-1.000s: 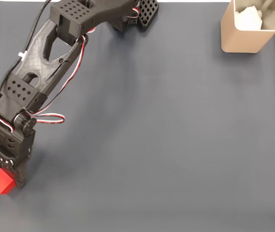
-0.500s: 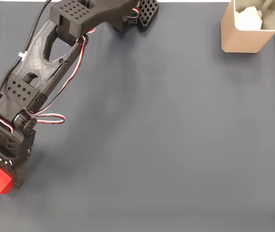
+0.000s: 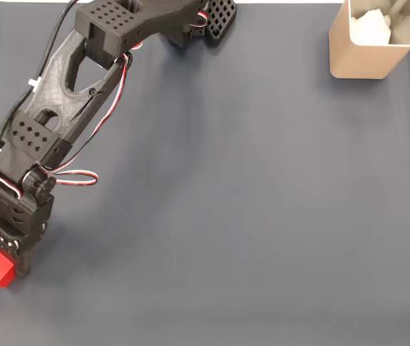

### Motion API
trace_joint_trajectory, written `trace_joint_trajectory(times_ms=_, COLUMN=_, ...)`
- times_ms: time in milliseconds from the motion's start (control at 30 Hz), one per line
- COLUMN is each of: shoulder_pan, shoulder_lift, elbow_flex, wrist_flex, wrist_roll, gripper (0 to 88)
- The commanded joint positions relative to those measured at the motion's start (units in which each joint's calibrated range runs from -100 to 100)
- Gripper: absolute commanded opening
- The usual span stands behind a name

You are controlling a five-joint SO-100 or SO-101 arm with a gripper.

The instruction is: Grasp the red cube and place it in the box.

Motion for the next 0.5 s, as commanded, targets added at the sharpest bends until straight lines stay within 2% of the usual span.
trace_joint_trajectory(times_ms=0, shoulder_pan=-0.55, shoulder_lift=-6.32, elbow_flex=-0.75, wrist_flex=-0.45, wrist_roll=-0.15, gripper=11.0)
trace_joint_trajectory(times_ms=167, shoulder_pan=-0.98, shoulder_lift=-10.30, elbow_flex=0.26, wrist_flex=2.26, wrist_roll=0.00, gripper=9.8)
trace_joint_trajectory(times_ms=467, shoulder_pan=-3.53, shoulder_lift=-25.47, elbow_flex=13.03, wrist_flex=8.73, wrist_roll=1.12, gripper=6.5)
